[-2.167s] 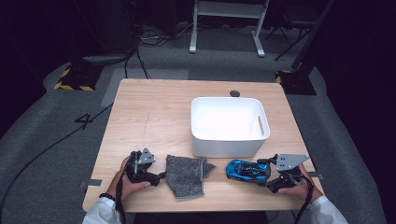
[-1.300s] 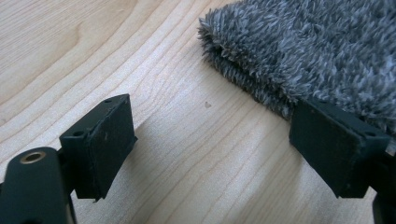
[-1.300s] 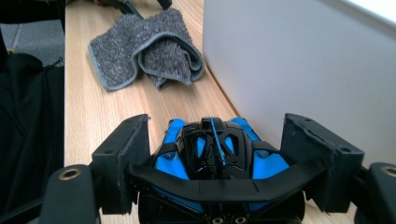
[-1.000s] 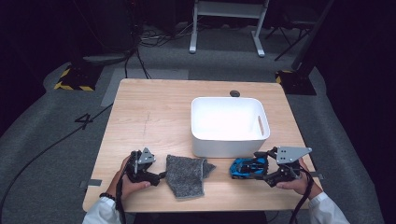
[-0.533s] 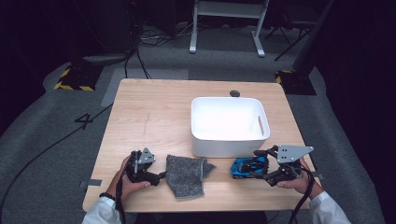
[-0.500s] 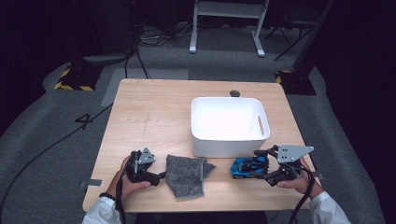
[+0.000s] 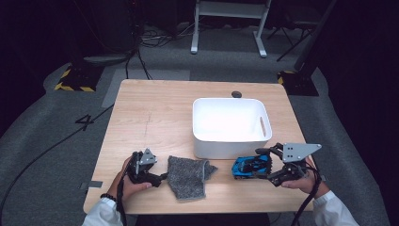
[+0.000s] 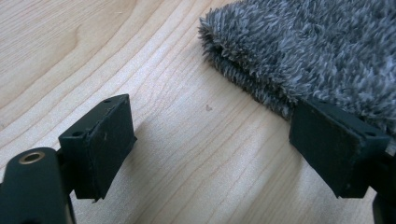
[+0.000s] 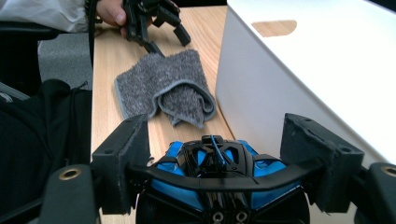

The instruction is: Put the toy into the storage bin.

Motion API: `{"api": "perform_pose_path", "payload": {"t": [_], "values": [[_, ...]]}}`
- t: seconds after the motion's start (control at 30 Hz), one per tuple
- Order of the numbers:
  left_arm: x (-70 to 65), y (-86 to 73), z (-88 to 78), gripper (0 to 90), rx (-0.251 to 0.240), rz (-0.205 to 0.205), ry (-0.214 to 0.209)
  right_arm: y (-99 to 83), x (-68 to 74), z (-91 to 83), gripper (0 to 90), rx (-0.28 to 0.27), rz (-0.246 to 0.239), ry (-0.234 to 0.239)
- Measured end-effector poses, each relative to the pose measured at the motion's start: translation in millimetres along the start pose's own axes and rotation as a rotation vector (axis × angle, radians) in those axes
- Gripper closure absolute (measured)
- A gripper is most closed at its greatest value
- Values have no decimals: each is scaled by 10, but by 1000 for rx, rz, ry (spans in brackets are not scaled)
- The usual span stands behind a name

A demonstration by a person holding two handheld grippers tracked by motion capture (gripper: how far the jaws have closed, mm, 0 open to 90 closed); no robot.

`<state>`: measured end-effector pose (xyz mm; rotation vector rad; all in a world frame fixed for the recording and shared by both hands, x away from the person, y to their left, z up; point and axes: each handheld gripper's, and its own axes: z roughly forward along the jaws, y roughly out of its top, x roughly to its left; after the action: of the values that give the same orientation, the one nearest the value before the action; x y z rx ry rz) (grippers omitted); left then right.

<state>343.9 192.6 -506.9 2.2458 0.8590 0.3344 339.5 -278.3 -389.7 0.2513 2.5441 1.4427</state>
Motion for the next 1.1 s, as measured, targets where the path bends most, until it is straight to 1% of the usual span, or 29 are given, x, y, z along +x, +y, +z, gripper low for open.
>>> {"api": "perform_pose_path", "payload": {"t": [0.2,0.33,0.47,0.53,0.73,1.0,1.1], "values": [[-1,0,0,144,0,-1,1,162,22,-66,249,-1,-40,10],[0,1,-1,144,1,2,3,263,11,-109,249,-16,-43,16],[-6,-1,0,144,0,-4,3,379,6,-151,249,-13,-65,13],[-6,-1,0,145,0,-5,3,441,1,-178,249,-17,-65,18],[-6,-1,-1,145,0,-5,3,611,10,-242,249,-32,-84,10],[-8,-2,0,144,-1,-8,2,738,-9,-299,249,-57,-102,6],[-6,-1,0,144,0,-5,3,773,-21,-315,249,-66,-100,9]]}}
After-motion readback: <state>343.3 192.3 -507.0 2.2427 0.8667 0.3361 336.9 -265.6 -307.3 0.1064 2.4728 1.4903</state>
